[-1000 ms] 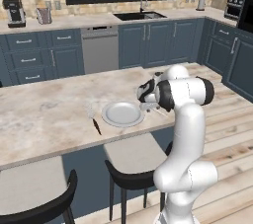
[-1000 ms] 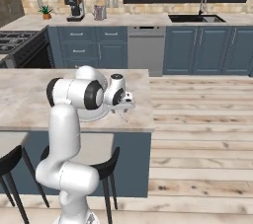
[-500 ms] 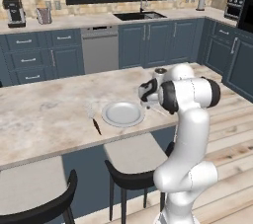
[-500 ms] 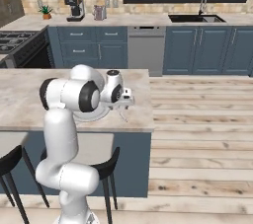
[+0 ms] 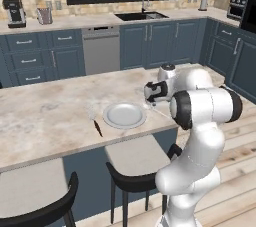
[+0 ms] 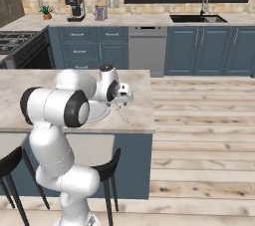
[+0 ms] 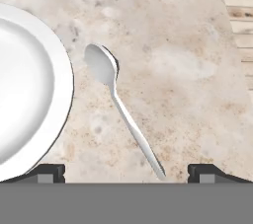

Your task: Take the fork and place it on the left side of the plate. Then take the spoon and place it on the right side of the plate. Make sure they're directly next to the plate.

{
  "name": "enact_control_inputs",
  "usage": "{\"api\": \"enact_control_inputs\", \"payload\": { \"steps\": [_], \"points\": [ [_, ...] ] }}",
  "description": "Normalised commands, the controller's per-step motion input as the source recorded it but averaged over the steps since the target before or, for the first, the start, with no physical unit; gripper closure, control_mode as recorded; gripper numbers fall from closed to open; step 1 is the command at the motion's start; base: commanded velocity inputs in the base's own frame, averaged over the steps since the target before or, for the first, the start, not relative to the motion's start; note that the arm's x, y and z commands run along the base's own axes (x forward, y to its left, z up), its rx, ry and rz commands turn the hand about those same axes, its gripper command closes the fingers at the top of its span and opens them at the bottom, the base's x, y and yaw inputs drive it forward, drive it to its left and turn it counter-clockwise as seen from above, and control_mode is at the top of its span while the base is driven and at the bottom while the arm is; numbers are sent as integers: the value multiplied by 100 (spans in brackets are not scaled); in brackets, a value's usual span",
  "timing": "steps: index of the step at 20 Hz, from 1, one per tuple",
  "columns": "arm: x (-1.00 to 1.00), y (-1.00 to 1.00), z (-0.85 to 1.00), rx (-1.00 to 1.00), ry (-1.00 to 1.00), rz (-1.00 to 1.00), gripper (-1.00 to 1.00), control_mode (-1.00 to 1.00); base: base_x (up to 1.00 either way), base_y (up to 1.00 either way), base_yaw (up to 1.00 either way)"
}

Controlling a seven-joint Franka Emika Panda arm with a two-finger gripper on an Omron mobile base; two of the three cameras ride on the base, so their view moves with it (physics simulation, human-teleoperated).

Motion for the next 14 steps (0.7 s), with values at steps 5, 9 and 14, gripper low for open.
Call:
{"api": "enact_control_inputs", "payload": {
  "steps": [5, 9, 14],
  "points": [
    [-95, 0, 68, 0, -11, 0, -100, -100, 0, 0, 0],
    [-100, 0, 82, 1, -14, 0, -100, -100, 0, 0, 0],
    [-100, 0, 96, 1, -17, 0, -100, -100, 0, 0, 0]
  ]
}}
